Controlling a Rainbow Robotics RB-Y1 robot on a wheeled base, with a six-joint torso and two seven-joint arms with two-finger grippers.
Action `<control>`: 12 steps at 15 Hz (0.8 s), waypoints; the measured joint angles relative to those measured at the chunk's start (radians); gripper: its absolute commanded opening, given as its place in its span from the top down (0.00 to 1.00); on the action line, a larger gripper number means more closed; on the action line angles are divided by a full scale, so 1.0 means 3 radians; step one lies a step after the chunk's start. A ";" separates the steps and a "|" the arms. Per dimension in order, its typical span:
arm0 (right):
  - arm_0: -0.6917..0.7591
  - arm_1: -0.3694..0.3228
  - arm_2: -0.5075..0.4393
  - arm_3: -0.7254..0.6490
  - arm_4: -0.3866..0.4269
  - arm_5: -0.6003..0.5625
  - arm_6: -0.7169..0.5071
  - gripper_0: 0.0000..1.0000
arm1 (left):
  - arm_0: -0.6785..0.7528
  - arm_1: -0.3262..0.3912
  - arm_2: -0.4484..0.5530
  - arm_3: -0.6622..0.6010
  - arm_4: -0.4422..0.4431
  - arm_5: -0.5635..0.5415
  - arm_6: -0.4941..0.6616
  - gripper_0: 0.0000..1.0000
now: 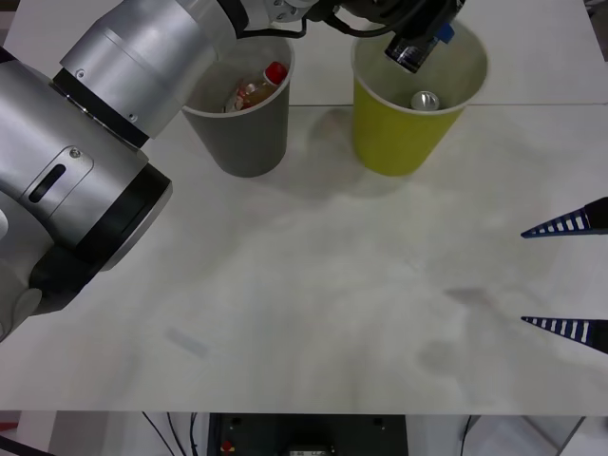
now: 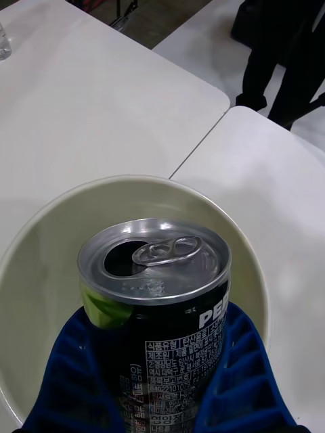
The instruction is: Put the can into the green bin and the plastic bottle into the gray bin
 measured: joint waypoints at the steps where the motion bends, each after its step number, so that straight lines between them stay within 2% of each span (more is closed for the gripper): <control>1: 0.0000 0.0000 0.0000 0.0000 0.0000 0.0000 0.0000 0.00 | 0.0000 0.0000 0.0000 0.0006 -0.0004 0.0000 -0.0001 0.00; 4: 0.0000 0.0000 0.0000 0.0000 0.0000 0.0000 0.0000 0.00 | 0.0001 0.0021 0.0001 0.0025 0.0010 -0.0011 -0.0037 0.00; 6: 0.0000 0.0000 0.0000 0.0000 0.0000 0.0000 0.0000 0.00 | 0.0004 0.0116 0.0004 -0.0016 0.0104 -0.0109 -0.0137 0.00; 8: 0.0000 0.0000 0.0000 0.0000 0.0000 0.0000 0.0000 0.00 | 0.0011 0.0302 0.0002 -0.0112 0.0348 -0.0224 -0.0237 0.00; 10: 0.0000 0.0000 0.0000 0.0000 0.0000 0.0000 0.0000 0.00 | 0.0037 0.0555 0.0030 -0.0283 0.0625 -0.0493 -0.0390 0.00; 12: 0.0000 0.0000 0.0000 0.0000 0.0000 0.0000 0.0000 0.00 | 0.0248 0.0813 0.0245 -0.0616 0.0867 -0.0754 -0.0530 0.00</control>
